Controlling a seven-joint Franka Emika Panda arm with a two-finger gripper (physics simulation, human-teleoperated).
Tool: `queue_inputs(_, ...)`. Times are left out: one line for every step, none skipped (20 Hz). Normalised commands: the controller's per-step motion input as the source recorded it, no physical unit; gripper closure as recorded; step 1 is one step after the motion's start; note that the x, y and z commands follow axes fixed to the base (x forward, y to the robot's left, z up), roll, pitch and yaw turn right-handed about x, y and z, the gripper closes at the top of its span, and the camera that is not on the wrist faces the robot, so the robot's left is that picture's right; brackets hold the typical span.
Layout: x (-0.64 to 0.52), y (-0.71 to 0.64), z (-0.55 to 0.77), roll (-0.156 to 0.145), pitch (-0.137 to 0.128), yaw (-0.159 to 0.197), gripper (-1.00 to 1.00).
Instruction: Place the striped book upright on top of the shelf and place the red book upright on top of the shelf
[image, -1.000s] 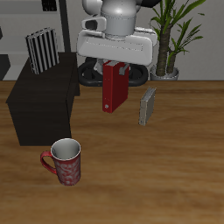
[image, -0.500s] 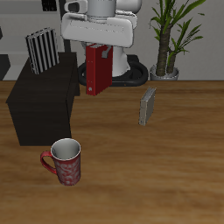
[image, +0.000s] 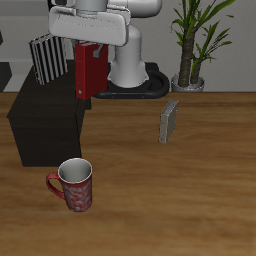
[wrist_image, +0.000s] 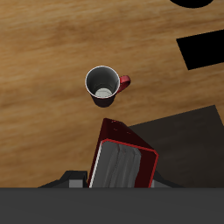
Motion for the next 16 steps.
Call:
queue_inputs(-0.29, -0.37, 0.16, -0.042, -0.05, -0.004, 1.0)
queue_inputs(-0.23, -0.36, 0.14, -0.019, -0.032, 0.001, 1.0)
queue_inputs(-0.19, -0.41, 0.14, -0.022, 0.016, -0.08, 1.0)
queue_inputs(-0.15, -0.34, 0.19, -0.055, -0.052, 0.041, 1.0)
queue_inputs(-0.03, -0.2, 0.04, -0.021, 0.014, 0.001, 1.0)
queue_inputs(-0.12, -0.56, 0.19, -0.012, 0.063, -0.177, 1.0)
queue_inputs(-0.01, -0.35, 0.06, 0.047, 0.055, -0.041, 1.0)
queue_inputs(-0.02, -0.59, 0.1, -0.107, -0.014, -0.021, 1.0)
queue_inputs(-0.02, -0.28, 0.04, 0.085, 0.054, -0.085, 1.0)
queue_inputs(0.0, -0.39, 0.04, 0.084, 0.103, -0.153, 1.0)
queue_inputs(-0.12, -0.39, 0.16, -0.088, -0.08, -0.028, 1.0)
queue_inputs(-0.06, -0.03, 0.01, 0.056, 0.008, -0.027, 1.0)
queue_inputs(-0.03, -0.12, -0.05, 0.253, 0.077, -0.078, 1.0)
queue_inputs(-0.04, -0.56, -0.05, -0.123, -0.002, -0.039, 1.0)
queue_inputs(0.01, -0.14, -0.14, 0.073, 0.021, -0.045, 1.0)
queue_inputs(0.01, -0.09, -0.1, 0.053, 0.032, -0.027, 1.0)
